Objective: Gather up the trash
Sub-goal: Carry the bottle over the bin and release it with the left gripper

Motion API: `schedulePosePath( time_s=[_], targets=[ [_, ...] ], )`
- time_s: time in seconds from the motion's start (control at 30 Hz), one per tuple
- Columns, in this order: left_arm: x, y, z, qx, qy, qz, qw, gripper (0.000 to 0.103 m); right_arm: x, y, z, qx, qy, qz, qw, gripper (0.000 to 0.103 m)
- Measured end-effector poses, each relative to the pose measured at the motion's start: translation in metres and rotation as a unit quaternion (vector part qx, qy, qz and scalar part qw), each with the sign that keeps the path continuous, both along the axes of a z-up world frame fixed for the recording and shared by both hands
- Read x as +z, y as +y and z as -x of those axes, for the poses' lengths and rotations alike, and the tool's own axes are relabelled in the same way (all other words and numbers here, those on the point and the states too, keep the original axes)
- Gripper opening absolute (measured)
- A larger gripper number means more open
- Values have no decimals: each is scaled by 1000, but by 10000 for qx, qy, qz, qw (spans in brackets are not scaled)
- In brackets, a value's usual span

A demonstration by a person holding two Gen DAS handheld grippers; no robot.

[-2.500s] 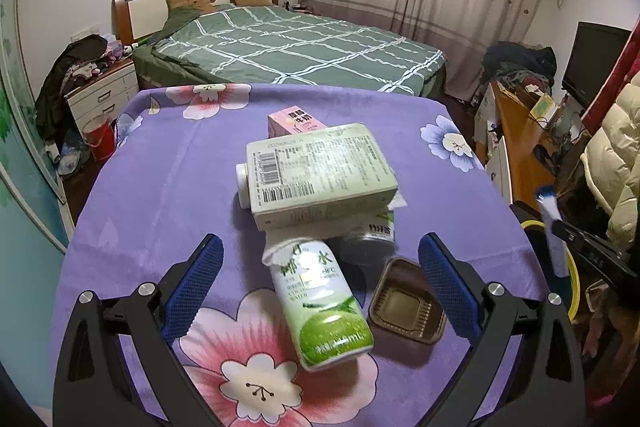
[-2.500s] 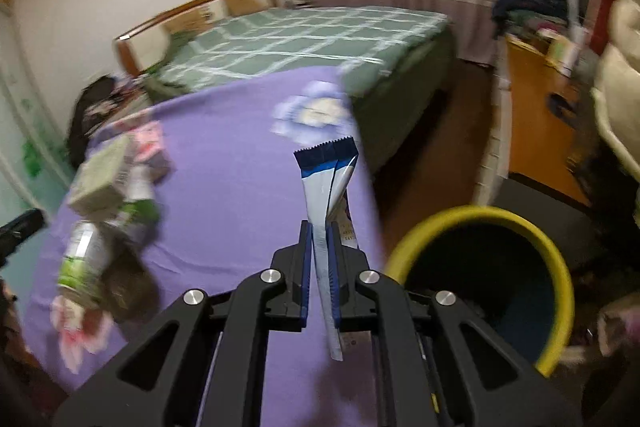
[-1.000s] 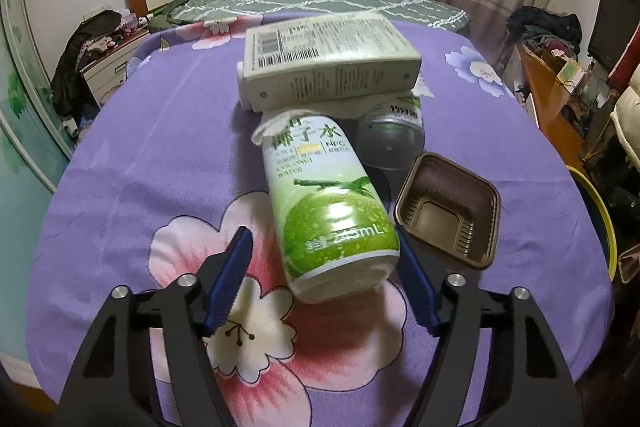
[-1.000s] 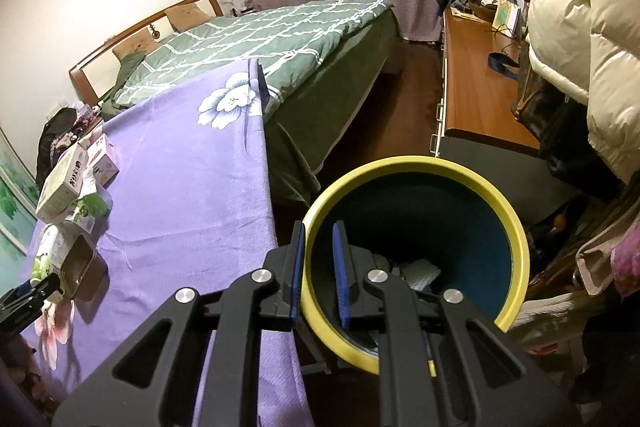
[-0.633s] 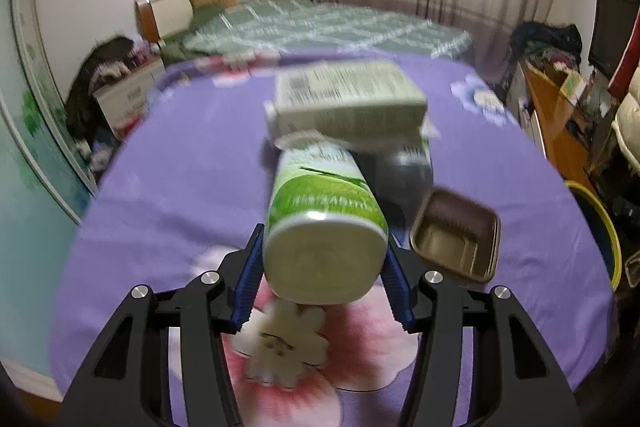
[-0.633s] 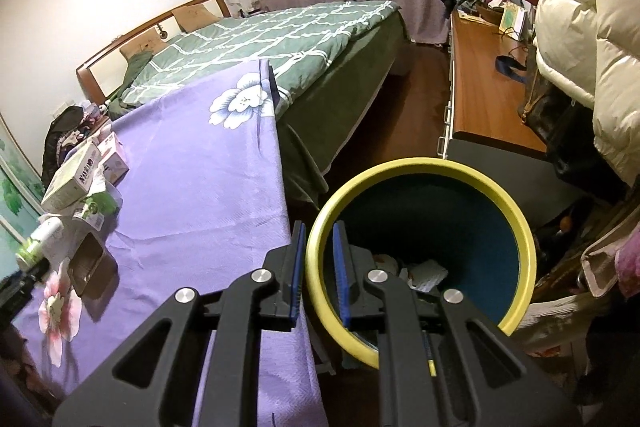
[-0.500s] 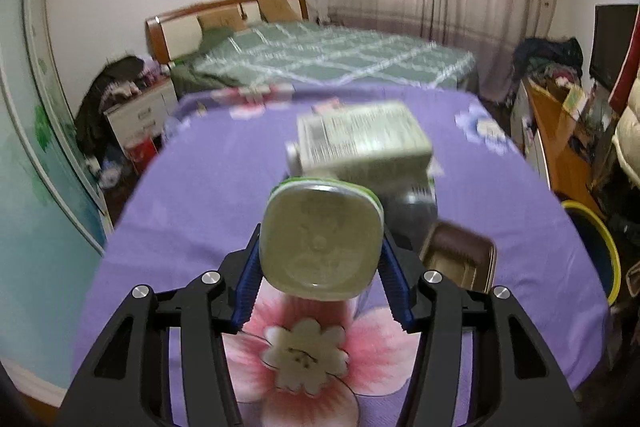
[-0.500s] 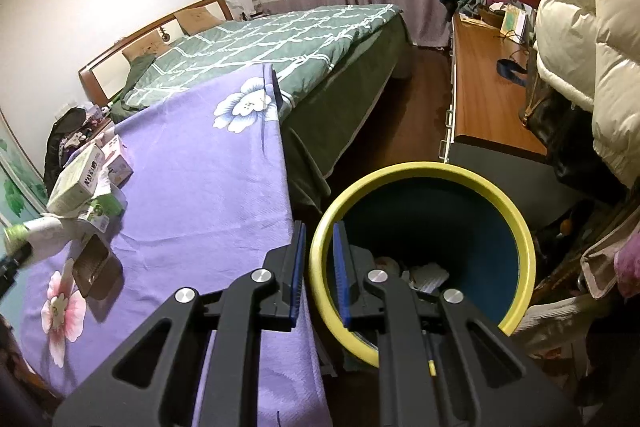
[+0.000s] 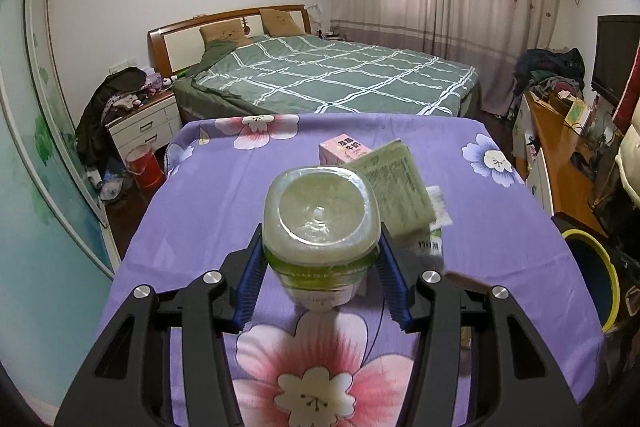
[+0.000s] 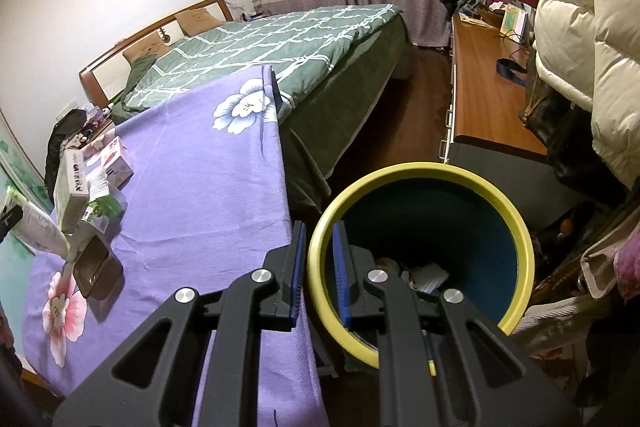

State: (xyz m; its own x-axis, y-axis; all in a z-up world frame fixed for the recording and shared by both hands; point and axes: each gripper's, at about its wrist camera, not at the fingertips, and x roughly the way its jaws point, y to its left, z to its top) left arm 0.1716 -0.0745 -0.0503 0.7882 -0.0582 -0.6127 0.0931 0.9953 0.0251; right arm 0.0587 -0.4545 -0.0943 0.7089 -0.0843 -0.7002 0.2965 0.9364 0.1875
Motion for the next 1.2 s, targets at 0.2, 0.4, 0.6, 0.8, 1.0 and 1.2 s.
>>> schedulePosePath(
  time_s=[0.2,0.4,0.6,0.8,1.0,1.2],
  targets=[
    [12,-4,-3,-64,-71,-47,9999,52,-2,-9,0,-58,0,-52,10000,14],
    [29,-21,14,-318,-137,-61,9994,52,-6,-13,-2,-17,1,-122,9999,14],
    [45,-58,31,-841,-200,11,9963,52,-7,-19,1,-85,-18,-134,9999,14],
    [63,-118,45,-1583,-279,154,9869,52,-9,-41,16,-330,-68,-121,9994,14],
    [75,-196,55,-2375,-333,239,9705,52,-12,-70,35,-630,-104,-133,9979,14],
    [60,-275,56,-3092,63,466,9498,52,-19,-94,52,-890,-73,-143,9959,14]
  ],
)
